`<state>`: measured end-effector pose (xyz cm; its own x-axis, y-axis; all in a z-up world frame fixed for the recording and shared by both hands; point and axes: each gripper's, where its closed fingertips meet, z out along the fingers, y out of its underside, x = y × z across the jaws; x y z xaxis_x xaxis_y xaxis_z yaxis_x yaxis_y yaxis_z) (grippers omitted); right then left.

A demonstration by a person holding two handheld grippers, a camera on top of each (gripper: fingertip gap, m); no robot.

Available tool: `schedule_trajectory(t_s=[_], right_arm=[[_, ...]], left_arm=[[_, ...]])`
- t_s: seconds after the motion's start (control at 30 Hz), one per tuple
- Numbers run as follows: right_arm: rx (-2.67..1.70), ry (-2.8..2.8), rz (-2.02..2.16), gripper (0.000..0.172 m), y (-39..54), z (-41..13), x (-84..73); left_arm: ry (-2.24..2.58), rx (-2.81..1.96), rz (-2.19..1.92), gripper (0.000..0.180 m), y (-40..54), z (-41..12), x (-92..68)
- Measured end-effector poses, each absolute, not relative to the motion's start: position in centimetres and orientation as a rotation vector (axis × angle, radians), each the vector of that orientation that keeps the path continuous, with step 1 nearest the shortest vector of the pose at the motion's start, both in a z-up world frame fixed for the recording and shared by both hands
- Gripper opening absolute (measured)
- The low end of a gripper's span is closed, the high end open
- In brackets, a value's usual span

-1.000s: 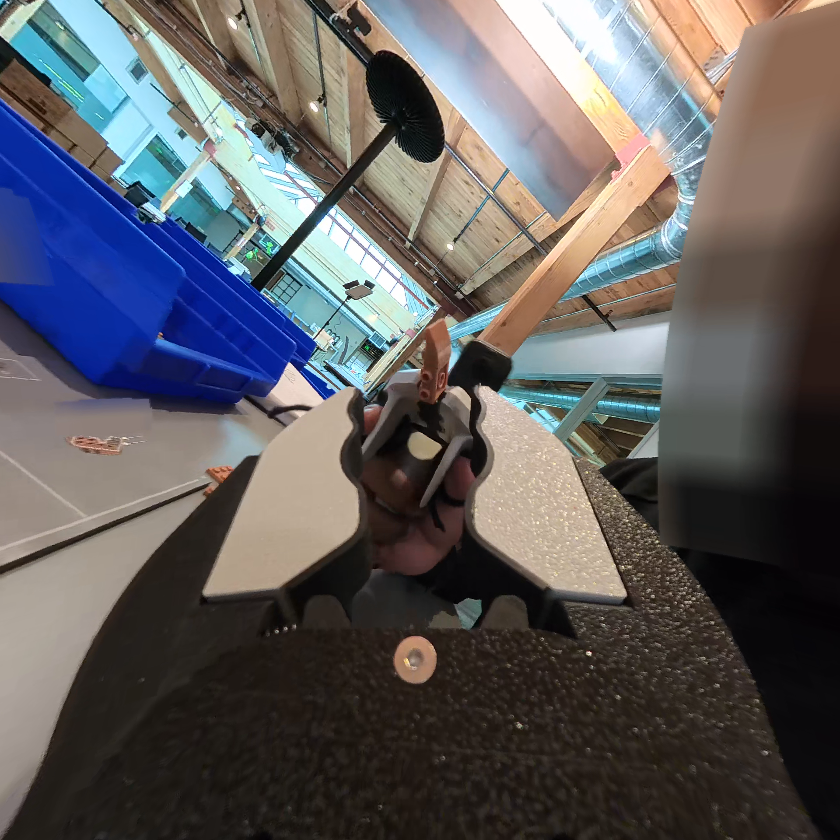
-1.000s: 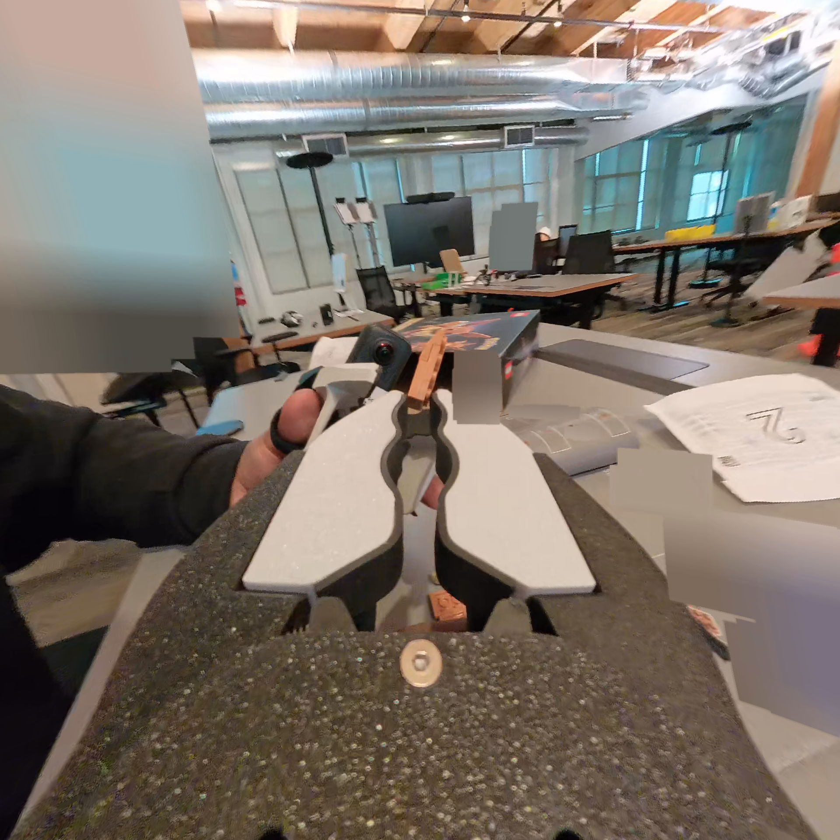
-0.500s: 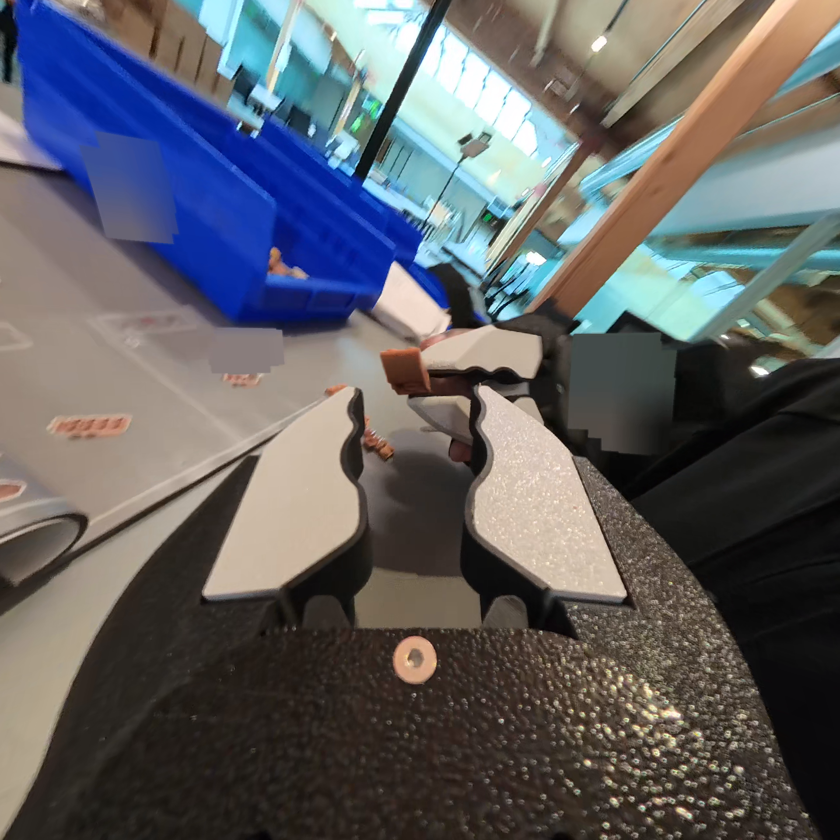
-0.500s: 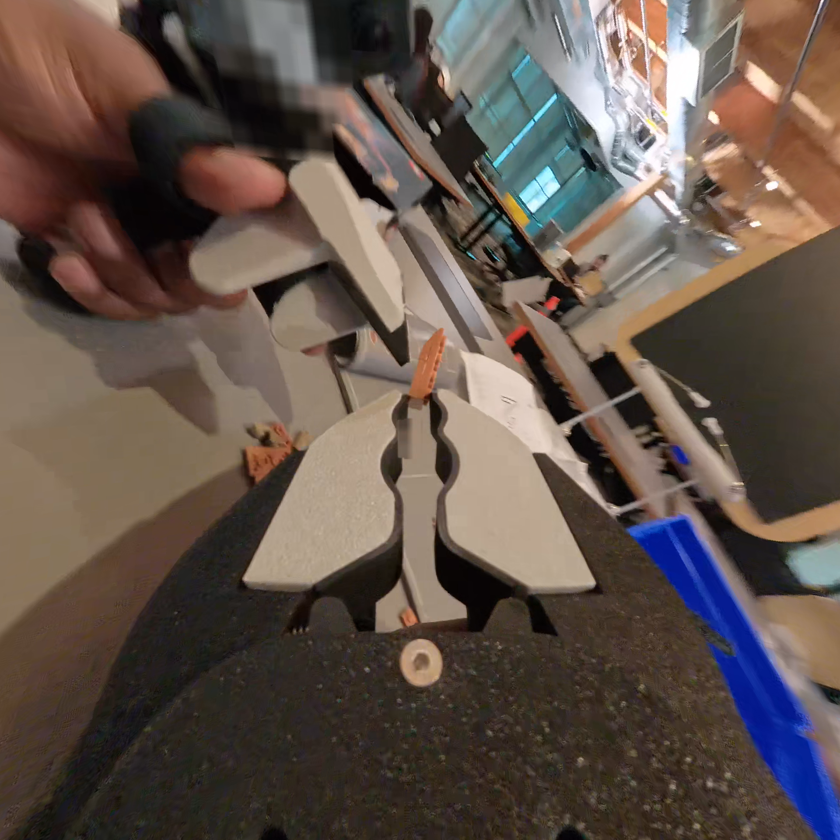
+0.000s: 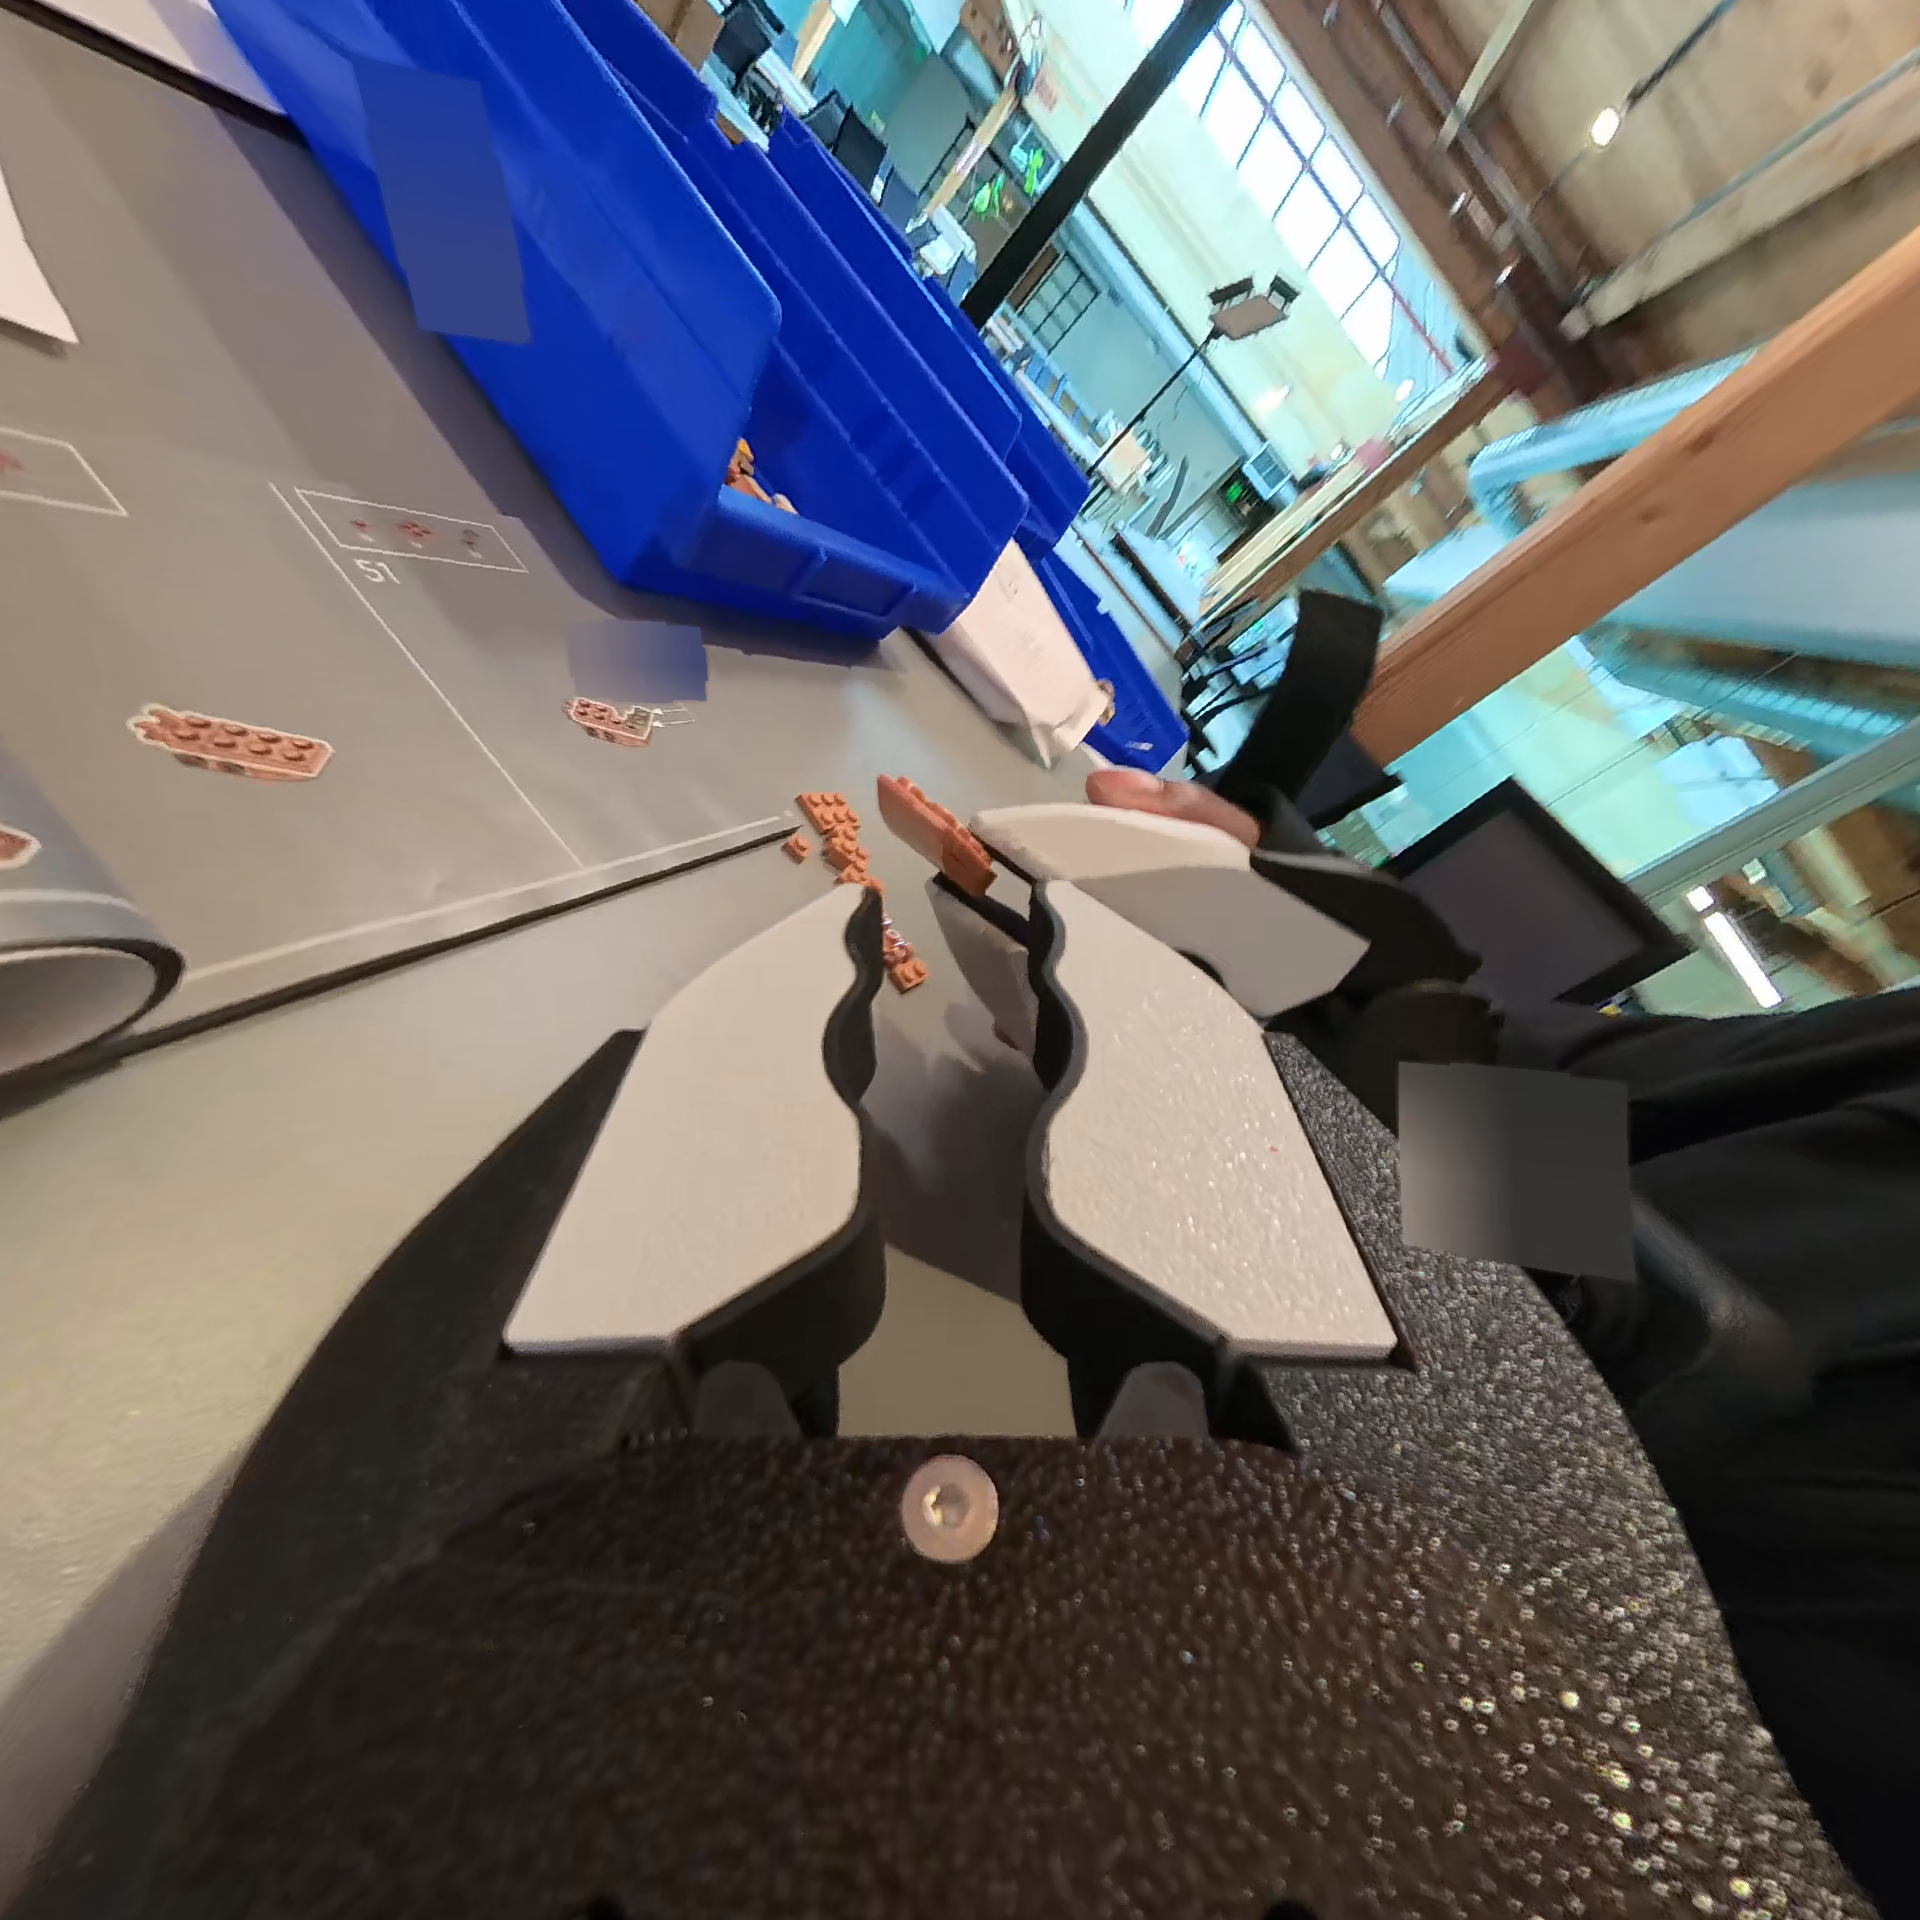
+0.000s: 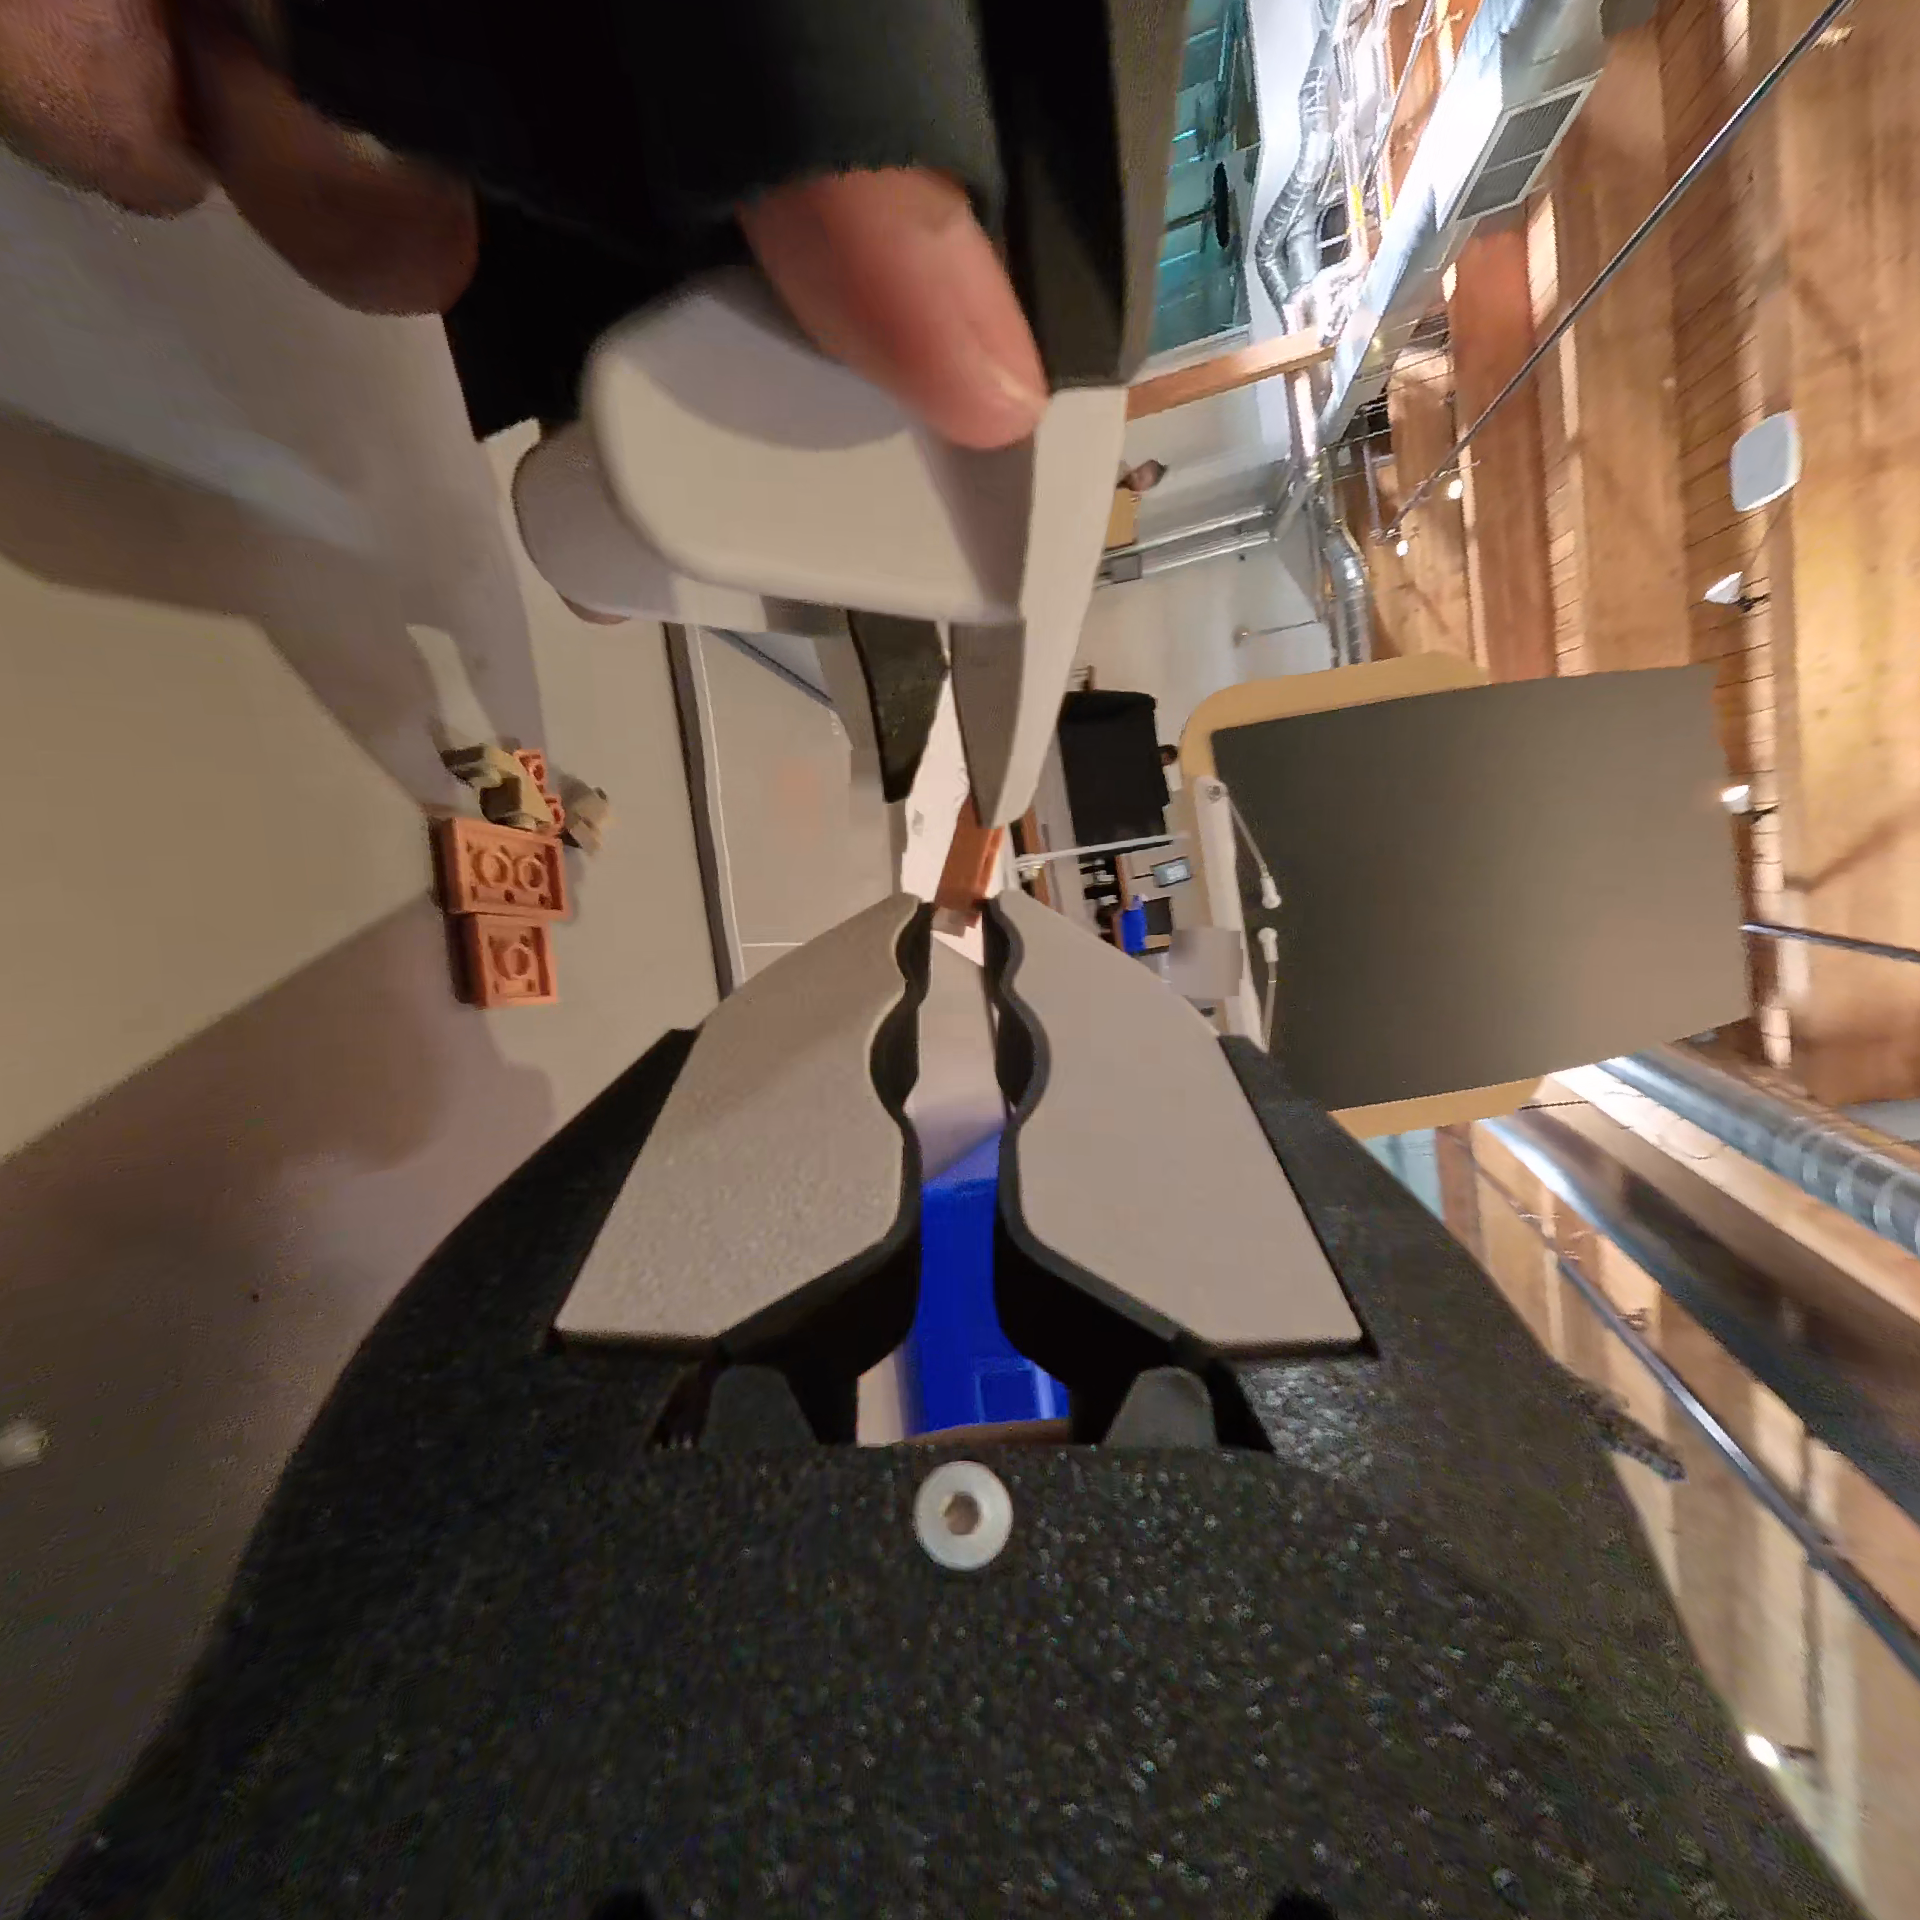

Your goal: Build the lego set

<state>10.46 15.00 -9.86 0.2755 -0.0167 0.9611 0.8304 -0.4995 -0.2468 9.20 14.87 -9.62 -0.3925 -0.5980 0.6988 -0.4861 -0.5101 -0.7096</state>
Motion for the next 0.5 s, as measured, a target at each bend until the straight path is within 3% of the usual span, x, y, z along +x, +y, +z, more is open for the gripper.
schedule_trajectory(t_s=[0.27, 0.37, 0.5], right_arm=[[-1.699, -0.851, -1.422, 0.009, 15.5, -10.6, 9.1], [-1.723, -0.832, -1.332, 0.009, 15.7, -11.0, 8.6], [-1.823, -0.792, -1.061, 0.014, 15.8, -12.5, 7.9]], left_arm=[[1.435, -1.749, -2.106, 0.021, 15.2, -9.9, 9.4], [1.420, -1.764, -2.110, 0.009, 15.5, -10.0, 9.4], [1.447, -1.759, -2.050, 0.008, 16.2, -10.2, 9.4]])
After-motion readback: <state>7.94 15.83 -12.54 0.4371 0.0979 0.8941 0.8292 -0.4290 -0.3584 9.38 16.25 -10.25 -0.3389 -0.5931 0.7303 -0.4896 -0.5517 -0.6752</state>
